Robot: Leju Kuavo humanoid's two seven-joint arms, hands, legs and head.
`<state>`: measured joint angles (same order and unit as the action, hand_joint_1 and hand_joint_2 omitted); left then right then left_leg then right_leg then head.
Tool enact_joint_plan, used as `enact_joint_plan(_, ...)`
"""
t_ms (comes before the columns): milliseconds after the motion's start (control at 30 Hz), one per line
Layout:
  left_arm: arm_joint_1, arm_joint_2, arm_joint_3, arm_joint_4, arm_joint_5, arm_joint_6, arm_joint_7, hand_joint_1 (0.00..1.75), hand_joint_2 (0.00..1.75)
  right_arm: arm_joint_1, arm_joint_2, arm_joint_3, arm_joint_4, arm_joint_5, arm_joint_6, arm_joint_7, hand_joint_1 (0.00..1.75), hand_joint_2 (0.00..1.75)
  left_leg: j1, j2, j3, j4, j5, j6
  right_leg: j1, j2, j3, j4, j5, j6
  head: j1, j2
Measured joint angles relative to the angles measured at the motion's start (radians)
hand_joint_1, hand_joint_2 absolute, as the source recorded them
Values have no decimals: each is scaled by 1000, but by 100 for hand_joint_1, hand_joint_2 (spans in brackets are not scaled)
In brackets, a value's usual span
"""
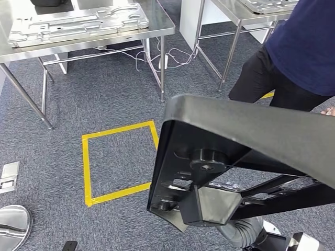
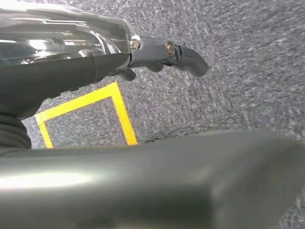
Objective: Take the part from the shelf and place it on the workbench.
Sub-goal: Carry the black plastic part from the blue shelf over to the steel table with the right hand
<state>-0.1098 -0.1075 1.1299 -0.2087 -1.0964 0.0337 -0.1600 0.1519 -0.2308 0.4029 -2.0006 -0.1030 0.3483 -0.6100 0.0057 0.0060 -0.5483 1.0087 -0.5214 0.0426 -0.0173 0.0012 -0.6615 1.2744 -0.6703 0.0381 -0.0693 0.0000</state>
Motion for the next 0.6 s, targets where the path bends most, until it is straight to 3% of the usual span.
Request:
enact_joint_plan(33, 0, 0, 0, 0, 0, 0, 0, 0, 175, 1, 0, 0, 0, 0, 0, 0, 175, 175, 0, 0, 1, 0, 0, 0, 0, 0, -12, 23, 2, 1, 0, 0)
enact_joint_plan(67, 0, 0, 0, 0, 0, 0, 0, 0, 175, 1, 0, 0, 0, 0, 0, 0, 175, 175, 0, 0, 2, 0, -1, 0, 0, 0, -3, 4, 25, 3, 0, 0)
enact_joint_plan(133, 0, 0, 0, 0, 0, 0, 0, 0, 175, 0, 0, 0, 0, 0, 0, 0, 175, 175, 1, 0, 7, 1, -4, -3, -1, -1, 58, -128, 98, 2, 0, 0)
enact_joint_plan(200, 0, 0, 0, 0, 0, 0, 0, 0, 175, 0, 0, 0, 0, 0, 0, 0, 175, 175, -3, -2, 8, 6, -9, -11, 1, 0, 107, -237, 136, -3, 0, 0)
enact_joint_plan(300, -1, 0, 0, 0, 0, 0, 0, 0, 175, 1, 0, 0, 0, 0, 0, 0, 175, 175, -5, -2, 7, 9, -11, -21, 4, 2, 113, -255, 138, -19, -1, 0)
enact_joint_plan(367, -1, 0, 0, 0, 0, 0, 0, 0, 175, 0, 0, 0, 0, 0, 0, 0, 175, 175, -3, -3, 0, 31, -32, -30, 0, 0, 113, -256, 139, -32, -1, 0)
enact_joint_plan(400, -2, -1, 0, 0, 0, 0, 0, 0, 175, 0, 0, 0, 0, 0, 0, 0, 175, 175, -2, -3, -16, 69, -58, -36, -2, -2, 112, -257, 140, -37, -1, 0)
enact_joint_plan(500, 1, -1, 0, 0, 0, 0, 0, 0, 175, 0, 0, 0, 0, 0, 0, 0, 175, 175, 1, -3, -102, 262, -148, -45, -1, -6, 110, -257, 140, -43, -1, 0)
enact_joint_plan(533, 2, -1, 0, 0, 0, 0, 0, 0, 175, 0, 0, 0, 0, 0, 0, 0, 175, 175, 1, -3, -118, 295, -152, -46, -1, -6, 110, -256, 140, -43, -1, 0)
enact_joint_plan(567, 2, -1, 0, 0, 0, 0, 0, 0, 175, 0, 0, 0, 0, 0, 0, 0, 175, 175, 1, -3, -114, 286, -134, -44, -1, -6, 112, -256, 140, -43, -1, 0)
enact_joint_plan(600, 3, -1, 0, 0, 0, 0, 0, 0, 175, 0, 0, 0, 0, 0, 0, 0, 175, 175, 1, -3, -93, 236, -100, -41, -1, -5, 114, -256, 139, -42, -1, 0)
